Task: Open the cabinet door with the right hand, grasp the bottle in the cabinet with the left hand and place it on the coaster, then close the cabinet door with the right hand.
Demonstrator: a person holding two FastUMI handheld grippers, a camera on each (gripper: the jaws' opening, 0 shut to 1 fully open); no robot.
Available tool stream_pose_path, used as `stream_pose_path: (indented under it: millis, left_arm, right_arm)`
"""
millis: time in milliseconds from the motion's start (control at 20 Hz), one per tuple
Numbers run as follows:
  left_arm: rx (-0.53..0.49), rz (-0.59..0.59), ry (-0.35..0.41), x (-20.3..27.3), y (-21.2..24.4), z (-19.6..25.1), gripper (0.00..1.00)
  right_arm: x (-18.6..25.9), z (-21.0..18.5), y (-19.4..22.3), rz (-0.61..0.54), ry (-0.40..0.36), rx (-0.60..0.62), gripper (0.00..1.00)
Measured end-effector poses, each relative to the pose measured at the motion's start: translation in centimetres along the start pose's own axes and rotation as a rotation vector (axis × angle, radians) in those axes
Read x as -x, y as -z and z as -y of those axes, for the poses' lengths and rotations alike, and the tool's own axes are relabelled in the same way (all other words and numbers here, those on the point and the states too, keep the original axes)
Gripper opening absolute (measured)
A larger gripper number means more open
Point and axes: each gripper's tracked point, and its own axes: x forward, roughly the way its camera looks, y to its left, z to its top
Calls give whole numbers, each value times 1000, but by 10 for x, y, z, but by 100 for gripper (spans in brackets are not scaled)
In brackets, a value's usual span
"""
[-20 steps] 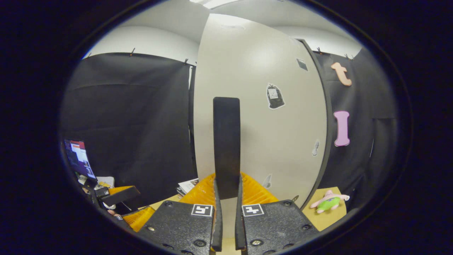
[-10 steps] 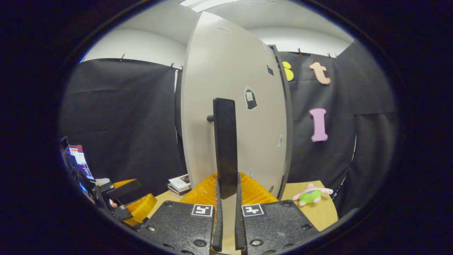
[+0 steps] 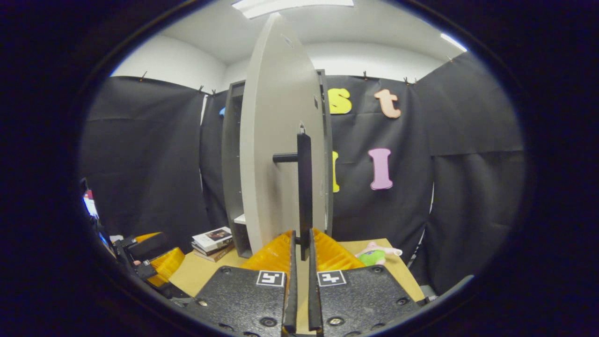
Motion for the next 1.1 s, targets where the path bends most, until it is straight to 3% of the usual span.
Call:
stream_pose_path:
  millis: [50,250,500,650,700,850,900,1000,1100]
  left_arm:
    - [1,3,6,1,-1,4,100]
    - [-6,5,15,2,-1,10,96]
    - [7,-17,5,4,1,12,96]
    - [-3,-18,-18,8,0,6,96]
    - [-6,-18,-27,9,0,4,100]
    - [-7,-26,-61,10,3,-4,100]
    - [-7,-30,-73,10,5,-6,96]
    - [-5,-35,-88,11,7,-10,100]
    - [-6,-40,-96,7,8,-11,96]
  right_arm:
    - [1,6,0,1,22,0,11]
    - [3,33,-4,13,117,4,8]
    - [-1,21,-18,65,46,-33,5]
    - [-5,34,-24,104,80,28,4]
    - [-5,35,-24,104,78,32,4]
    - [-4,32,-27,111,72,30,4]
    - [-2,35,-27,117,81,34,4]
    - [0,35,-23,112,85,28,4]
    - [2,42,-17,93,102,53,4]
